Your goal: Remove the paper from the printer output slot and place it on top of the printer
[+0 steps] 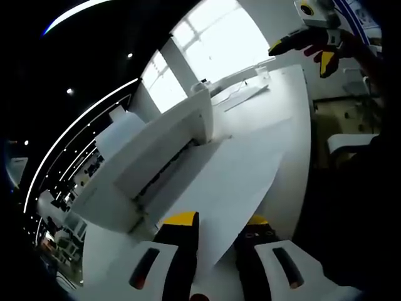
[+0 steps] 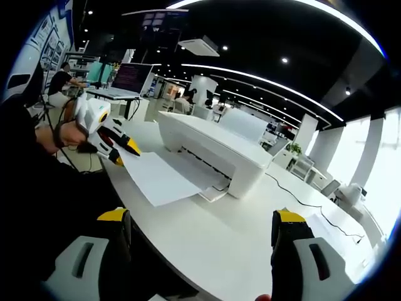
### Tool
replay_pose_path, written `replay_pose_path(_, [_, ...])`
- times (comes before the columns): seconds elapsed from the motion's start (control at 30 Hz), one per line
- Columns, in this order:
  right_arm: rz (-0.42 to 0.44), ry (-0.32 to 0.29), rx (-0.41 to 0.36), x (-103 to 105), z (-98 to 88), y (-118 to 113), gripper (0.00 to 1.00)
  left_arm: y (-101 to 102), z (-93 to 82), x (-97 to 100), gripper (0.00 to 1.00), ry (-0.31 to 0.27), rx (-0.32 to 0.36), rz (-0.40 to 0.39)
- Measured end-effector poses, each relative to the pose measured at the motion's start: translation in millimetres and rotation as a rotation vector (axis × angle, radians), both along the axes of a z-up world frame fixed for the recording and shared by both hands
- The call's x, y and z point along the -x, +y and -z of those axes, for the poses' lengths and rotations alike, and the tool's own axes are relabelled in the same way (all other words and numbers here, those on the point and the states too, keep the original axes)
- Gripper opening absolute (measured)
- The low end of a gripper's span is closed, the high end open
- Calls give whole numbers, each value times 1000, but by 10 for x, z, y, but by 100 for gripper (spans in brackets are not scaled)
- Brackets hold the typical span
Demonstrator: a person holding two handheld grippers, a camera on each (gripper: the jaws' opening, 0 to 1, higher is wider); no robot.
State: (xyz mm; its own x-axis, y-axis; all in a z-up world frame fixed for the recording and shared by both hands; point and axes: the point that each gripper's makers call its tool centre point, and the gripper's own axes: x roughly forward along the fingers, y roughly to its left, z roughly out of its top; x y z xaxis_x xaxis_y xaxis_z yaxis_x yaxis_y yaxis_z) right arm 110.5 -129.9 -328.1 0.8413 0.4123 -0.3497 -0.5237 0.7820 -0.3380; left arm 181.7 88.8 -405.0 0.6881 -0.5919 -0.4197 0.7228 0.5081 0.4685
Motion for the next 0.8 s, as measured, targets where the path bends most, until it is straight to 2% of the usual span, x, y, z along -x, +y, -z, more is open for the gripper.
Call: replay_pose_path(0.8, [-3, -1, 2, -4, -2, 8, 88, -10, -32, -6, 19, -11, 8, 10])
